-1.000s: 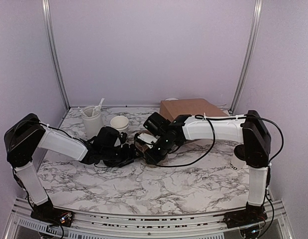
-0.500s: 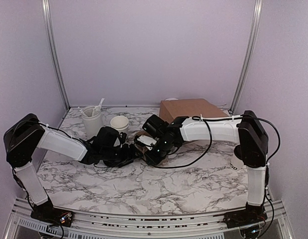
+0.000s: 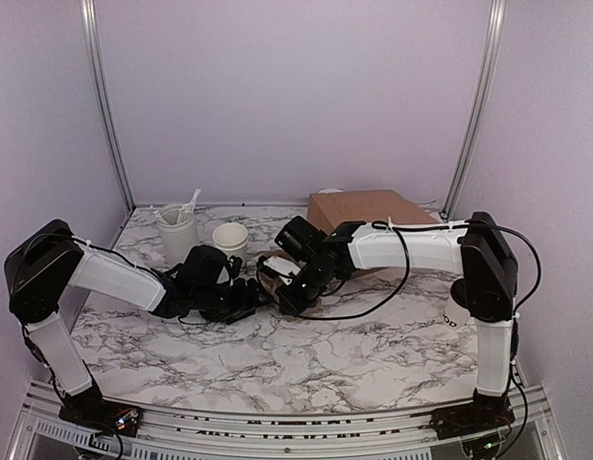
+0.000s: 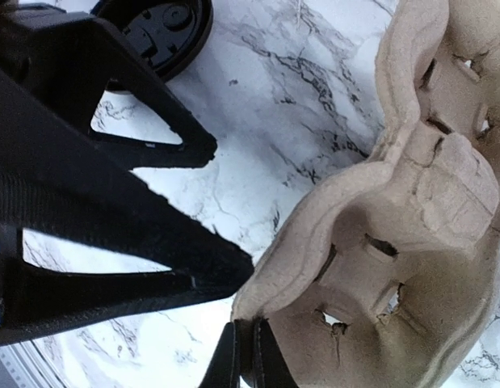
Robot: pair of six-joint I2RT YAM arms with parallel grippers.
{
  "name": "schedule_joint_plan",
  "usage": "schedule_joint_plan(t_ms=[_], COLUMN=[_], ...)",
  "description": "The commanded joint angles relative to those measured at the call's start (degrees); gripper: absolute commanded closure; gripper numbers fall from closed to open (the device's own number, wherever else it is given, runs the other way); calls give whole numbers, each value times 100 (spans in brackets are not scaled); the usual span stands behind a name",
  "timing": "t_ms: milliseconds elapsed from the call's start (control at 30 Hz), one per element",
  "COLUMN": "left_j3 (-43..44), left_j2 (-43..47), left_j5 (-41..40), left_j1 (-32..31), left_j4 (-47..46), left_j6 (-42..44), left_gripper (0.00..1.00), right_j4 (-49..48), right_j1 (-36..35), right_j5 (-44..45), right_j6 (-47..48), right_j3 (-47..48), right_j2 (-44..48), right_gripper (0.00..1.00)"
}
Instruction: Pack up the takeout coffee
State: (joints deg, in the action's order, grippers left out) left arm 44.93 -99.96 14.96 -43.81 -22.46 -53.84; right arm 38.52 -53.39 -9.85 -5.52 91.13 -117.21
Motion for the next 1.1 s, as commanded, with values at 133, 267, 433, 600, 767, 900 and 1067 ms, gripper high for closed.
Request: schedule_joint_plan(t_ms=[133, 267, 433, 600, 767, 900, 1067], left_j3=[-238, -265, -265, -235, -265, -432, -511], left_j2=[471, 458, 374, 289, 443, 561, 567], left_j5=[-61, -103, -145, -142, -184, -225, -256], left_j1=[-79, -148, -163, -163, -163, -163, -163], left_j4=[-57, -89, -118, -134, -154, -154, -154], left_j6=[-105, -157, -192, -221, -232, -266, -314], left_gripper=[28, 28, 28, 29, 28, 29, 29], right_j4=[-494, -623, -721, -798, -802, -802, -811], right_j1=[105, 109, 125, 187, 214, 224, 223], right_j5=[-735, -835, -788, -801, -808, -803, -778], right_j6=[-485, -620, -765, -867, -891, -914, -939], right_j3=[-246, -354, -412, -446, -456, -433, -436], right_j2=[476, 503, 578, 643, 631, 619, 637], right_gripper=[100, 100, 100, 100, 100, 100, 100])
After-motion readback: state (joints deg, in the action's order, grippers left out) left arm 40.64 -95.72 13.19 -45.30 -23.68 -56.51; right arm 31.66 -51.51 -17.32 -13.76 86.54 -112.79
